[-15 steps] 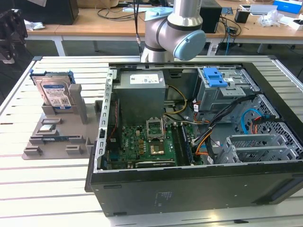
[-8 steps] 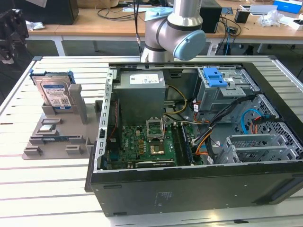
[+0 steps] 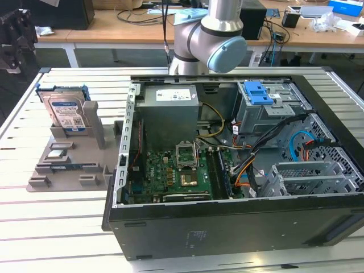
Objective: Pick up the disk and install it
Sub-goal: 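Pick up the disk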
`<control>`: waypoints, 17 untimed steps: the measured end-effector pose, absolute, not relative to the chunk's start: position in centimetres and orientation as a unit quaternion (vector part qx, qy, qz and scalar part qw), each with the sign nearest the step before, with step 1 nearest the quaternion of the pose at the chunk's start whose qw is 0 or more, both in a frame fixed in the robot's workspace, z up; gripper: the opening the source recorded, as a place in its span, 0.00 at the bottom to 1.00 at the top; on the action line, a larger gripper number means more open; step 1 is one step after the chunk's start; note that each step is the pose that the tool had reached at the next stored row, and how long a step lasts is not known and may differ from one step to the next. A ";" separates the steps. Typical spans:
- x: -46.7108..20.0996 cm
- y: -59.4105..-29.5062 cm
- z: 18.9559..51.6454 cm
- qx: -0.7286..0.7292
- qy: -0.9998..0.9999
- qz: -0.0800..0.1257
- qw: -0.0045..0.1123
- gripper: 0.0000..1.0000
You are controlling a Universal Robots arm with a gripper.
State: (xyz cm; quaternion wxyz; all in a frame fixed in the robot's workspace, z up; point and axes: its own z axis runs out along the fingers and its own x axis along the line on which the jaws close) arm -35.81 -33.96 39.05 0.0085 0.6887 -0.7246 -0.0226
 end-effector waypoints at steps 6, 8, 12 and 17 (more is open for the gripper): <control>-35.2 -32.4 39.0 0.691 -0.722 -0.022 0.010 0.54; -34.9 -31.5 38.7 0.693 -0.721 -0.021 0.010 0.54; -34.8 -31.1 38.1 0.694 -0.719 -0.021 0.010 0.54; -34.8 -31.0 37.5 0.715 -0.699 -0.021 0.011 0.54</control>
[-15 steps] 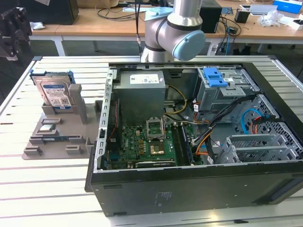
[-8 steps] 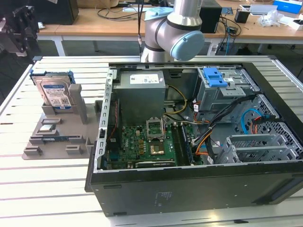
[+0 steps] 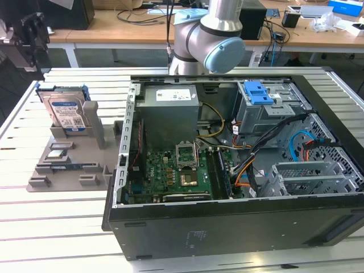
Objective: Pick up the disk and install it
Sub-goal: 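Pick up the disk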
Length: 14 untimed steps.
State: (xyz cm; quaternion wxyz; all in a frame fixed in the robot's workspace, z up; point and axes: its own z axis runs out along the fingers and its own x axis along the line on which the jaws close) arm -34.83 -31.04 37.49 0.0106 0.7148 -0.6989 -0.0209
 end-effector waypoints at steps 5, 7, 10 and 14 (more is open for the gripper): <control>-34.8 -31.0 36.9 0.718 -0.696 -0.021 0.011 0.54; -34.8 -31.0 36.7 0.718 -0.696 -0.021 0.011 0.54; -34.8 -31.0 35.5 0.718 -0.696 -0.021 0.011 0.54; -34.8 -31.0 34.6 0.718 -0.695 -0.021 0.011 0.54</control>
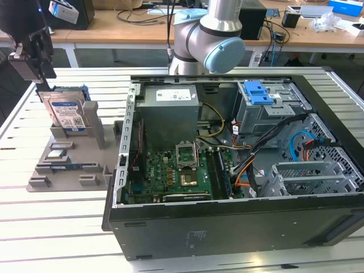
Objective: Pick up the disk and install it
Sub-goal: 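Pick up the disk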
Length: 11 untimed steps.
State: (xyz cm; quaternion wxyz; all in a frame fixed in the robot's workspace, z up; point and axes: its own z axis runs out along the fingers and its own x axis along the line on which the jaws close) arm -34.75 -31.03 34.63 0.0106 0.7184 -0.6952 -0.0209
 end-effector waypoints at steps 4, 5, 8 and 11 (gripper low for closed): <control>-34.8 -30.9 34.0 0.719 -0.695 -0.021 0.011 0.54; -34.8 -30.7 33.8 0.719 -0.695 -0.021 0.011 0.54; -34.8 -30.3 33.4 0.719 -0.695 -0.021 0.011 0.54; -34.7 -30.3 32.8 0.719 -0.694 -0.021 0.011 0.54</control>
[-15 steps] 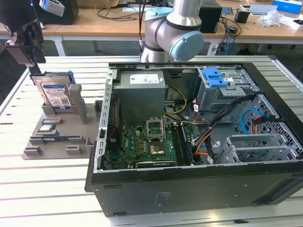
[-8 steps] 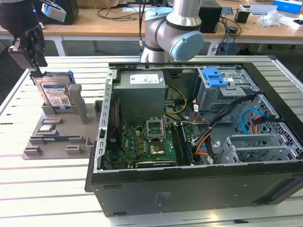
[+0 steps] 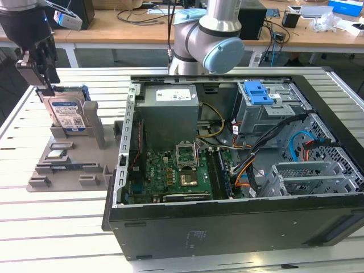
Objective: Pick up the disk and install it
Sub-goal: 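Pick up the disk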
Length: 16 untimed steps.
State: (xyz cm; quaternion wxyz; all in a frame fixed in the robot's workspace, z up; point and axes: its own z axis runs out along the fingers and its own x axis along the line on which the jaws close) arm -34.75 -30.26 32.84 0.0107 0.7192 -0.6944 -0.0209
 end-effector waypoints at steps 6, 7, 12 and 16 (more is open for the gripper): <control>-34.8 -30.2 31.5 0.719 -0.694 -0.021 0.011 0.54; -34.8 -30.2 31.4 0.719 -0.694 -0.021 0.011 0.54; -34.8 -30.2 30.6 0.720 -0.694 -0.021 0.011 0.54; -34.8 -30.2 30.2 0.720 -0.694 -0.021 0.011 0.54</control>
